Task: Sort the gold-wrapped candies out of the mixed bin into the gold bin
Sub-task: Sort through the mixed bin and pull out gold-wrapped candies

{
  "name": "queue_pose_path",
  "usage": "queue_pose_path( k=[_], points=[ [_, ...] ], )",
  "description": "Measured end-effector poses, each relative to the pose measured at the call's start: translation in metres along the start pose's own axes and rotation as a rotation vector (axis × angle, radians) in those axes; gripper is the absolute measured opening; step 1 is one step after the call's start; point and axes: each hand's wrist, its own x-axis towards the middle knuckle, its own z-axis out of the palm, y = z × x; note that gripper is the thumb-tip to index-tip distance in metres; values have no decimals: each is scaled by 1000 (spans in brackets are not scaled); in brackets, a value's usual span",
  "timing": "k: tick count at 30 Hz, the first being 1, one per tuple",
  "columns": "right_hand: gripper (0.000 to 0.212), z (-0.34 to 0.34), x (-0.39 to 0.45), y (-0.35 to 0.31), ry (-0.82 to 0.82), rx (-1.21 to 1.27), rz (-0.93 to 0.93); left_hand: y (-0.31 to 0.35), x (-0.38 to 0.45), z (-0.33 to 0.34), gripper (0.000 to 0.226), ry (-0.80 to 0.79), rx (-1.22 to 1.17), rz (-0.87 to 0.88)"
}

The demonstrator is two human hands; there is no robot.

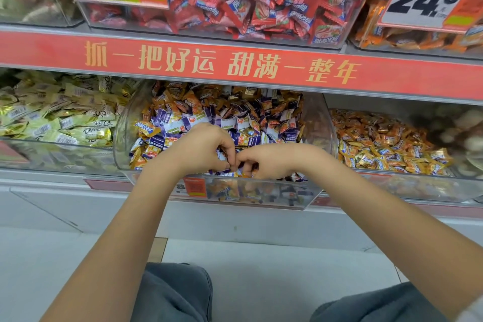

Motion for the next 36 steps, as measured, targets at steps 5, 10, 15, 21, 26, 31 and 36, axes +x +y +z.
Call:
queue_pose_path(
  k=[5,10,15,21,26,31,36],
  points=[
    [31,-3,-3,-1,-181,88,27,2,-2,-1,17,-8,-10,-4],
    [63,0,-6,-11,-217,109,127,3,-3,-2,22,-19,-15,-17],
    [62,-7,-17,-10,-195,217,103,4,-3,-2,14,-15,7,-11],
    [31,-4,-27,7,-39,273,-81,5,-3,-3,14,-12,19,-5],
    [16,8,-33,10,181,443,-172,14,-6,-4,11,-13,-42,-31],
    [8,10,-37,17,327,574,-70,29,-9,-5,20,-12,-183,-49],
    [14,3,-35,16,395,1031,55,40,-6,-4,31,47,-457,-194]
  ],
)
